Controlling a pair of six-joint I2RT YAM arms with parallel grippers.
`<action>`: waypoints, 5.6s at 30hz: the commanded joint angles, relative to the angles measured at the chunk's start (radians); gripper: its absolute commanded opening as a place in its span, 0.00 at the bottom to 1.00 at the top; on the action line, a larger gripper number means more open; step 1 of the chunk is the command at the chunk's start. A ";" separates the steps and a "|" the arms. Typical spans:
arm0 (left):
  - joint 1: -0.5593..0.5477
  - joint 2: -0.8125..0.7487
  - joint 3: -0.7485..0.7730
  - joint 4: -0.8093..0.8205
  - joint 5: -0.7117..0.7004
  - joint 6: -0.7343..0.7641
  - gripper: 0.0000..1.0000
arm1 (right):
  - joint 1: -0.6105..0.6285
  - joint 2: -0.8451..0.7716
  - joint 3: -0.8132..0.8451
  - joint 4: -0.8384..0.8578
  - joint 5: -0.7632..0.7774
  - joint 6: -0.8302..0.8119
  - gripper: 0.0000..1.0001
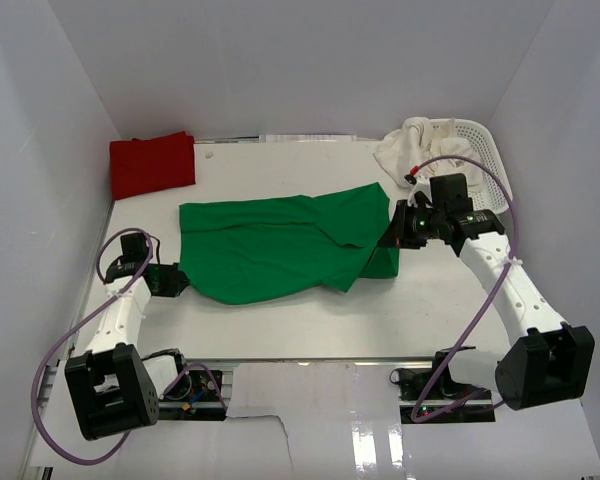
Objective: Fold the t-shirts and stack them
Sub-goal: Fold the other side of the tshirt into a rectangle
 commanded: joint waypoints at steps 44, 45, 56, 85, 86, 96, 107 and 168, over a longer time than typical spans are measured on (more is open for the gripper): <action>0.050 0.302 0.300 0.089 0.011 0.029 0.00 | -0.084 0.351 0.317 0.114 0.012 -0.042 0.08; 0.050 0.307 0.306 0.089 0.011 0.031 0.00 | -0.086 0.357 0.324 0.114 0.015 -0.042 0.08; 0.050 0.400 0.392 0.097 0.012 0.051 0.00 | -0.093 0.438 0.405 0.119 0.032 -0.031 0.08; 0.021 0.592 0.504 0.167 0.045 0.069 0.00 | -0.096 0.610 0.456 0.239 0.032 0.003 0.08; 0.019 0.597 0.509 0.167 0.046 0.068 0.00 | -0.096 0.621 0.460 0.237 0.035 0.003 0.08; 0.013 0.624 0.550 0.167 0.028 0.078 0.00 | -0.098 0.645 0.503 0.236 0.064 0.009 0.08; 0.013 0.680 0.564 0.169 0.045 0.078 0.12 | -0.099 0.753 0.620 0.228 0.055 0.012 0.08; -0.593 0.649 0.466 0.586 0.344 0.884 0.89 | 0.227 0.492 0.090 0.608 0.381 -0.551 0.62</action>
